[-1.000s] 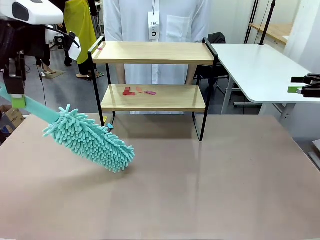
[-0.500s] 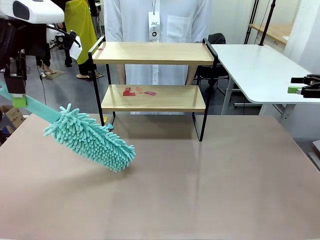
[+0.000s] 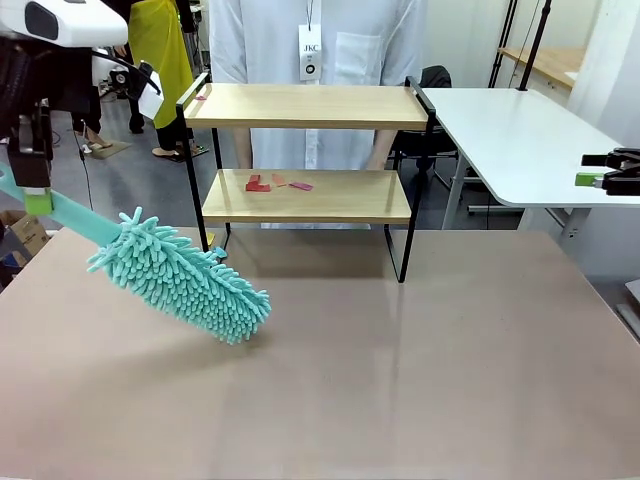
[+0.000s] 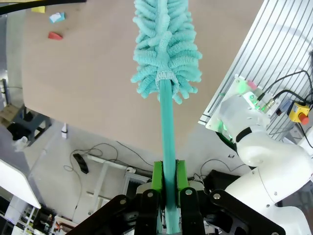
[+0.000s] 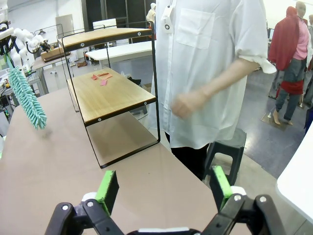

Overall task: Clean the shelf.
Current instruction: Clean the specific section of the Shelf indicated by the human with the Duster.

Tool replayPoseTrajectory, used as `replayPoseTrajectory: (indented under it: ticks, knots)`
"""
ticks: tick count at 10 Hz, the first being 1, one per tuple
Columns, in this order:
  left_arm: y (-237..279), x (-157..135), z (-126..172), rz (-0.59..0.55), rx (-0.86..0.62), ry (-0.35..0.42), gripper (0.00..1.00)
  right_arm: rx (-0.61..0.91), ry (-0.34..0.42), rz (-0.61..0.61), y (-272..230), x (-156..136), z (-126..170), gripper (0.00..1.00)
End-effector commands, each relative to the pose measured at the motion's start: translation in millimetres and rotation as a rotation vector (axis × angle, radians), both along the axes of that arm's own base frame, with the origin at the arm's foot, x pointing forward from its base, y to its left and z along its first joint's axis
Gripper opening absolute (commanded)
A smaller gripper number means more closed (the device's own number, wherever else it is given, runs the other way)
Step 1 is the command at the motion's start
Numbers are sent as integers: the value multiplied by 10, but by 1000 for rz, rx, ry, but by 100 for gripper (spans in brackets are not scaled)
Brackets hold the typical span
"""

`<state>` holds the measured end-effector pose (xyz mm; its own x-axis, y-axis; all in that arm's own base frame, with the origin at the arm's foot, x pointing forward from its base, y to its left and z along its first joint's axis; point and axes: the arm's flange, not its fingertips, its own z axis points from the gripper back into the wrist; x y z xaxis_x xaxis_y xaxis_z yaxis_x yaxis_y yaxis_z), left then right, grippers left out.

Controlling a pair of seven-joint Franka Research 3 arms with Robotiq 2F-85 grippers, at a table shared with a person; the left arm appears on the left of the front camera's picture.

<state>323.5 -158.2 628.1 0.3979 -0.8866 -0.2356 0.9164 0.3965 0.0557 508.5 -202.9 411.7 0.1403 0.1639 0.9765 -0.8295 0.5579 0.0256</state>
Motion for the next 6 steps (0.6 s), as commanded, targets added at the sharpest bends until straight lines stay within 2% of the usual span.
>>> replayPoseTrajectory:
  ticks: [1, 6]
  knots:
    - [6, -9, 46, 2, 4, 1, 13, -2, -7, -6, 16, 15, 29, 100]
    - [6, -9, 46, 2, 4, 1, 13, -2, -7, -6, 16, 15, 29, 100]
